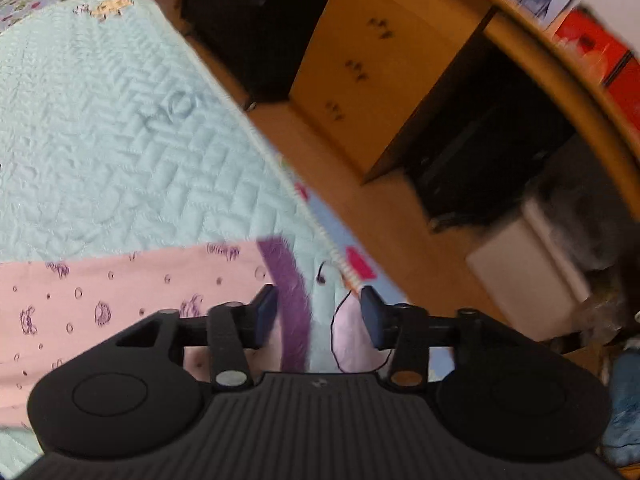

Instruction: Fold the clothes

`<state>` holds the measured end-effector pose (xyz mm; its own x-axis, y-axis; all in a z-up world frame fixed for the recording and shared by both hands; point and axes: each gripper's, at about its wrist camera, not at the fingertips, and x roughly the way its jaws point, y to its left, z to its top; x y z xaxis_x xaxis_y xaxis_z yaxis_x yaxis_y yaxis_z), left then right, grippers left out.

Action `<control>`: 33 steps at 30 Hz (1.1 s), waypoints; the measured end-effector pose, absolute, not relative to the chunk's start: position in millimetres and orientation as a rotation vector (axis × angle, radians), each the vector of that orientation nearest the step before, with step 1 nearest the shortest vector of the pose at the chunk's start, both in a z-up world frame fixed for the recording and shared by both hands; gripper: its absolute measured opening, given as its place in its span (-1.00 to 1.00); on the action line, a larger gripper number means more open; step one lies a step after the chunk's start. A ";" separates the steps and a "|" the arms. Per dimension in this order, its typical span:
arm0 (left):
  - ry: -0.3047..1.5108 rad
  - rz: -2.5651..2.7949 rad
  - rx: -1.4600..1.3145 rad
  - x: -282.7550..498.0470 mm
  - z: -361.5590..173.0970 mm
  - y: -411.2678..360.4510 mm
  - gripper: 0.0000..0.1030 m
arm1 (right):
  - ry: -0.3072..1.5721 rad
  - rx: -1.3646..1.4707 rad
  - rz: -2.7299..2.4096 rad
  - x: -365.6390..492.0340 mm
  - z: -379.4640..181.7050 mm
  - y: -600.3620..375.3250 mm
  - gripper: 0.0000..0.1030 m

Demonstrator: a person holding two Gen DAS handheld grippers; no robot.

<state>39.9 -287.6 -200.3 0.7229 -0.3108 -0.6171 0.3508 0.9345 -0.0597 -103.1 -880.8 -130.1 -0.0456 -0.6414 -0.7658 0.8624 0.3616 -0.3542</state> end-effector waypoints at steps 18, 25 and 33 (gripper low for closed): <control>0.670 -0.365 0.066 39.5 -200.1 -287.7 1.00 | 0.834 0.501 -0.846 -17.6 -154.3 -814.5 -1.00; 0.670 -0.361 0.072 39.7 -200.4 -289.0 1.00 | 0.713 0.483 -0.679 -32.9 -127.2 -788.4 -0.85; 0.670 -0.357 0.077 40.0 -200.8 -289.9 1.00 | 0.758 0.620 -0.842 -11.9 -157.2 -789.2 -0.99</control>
<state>40.0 -289.9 -200.8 0.7254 -0.2992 -0.6199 0.3482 0.9364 -0.0444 -11.9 -789.2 -157.2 0.4428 -0.4226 -0.7908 0.8309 0.5249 0.1848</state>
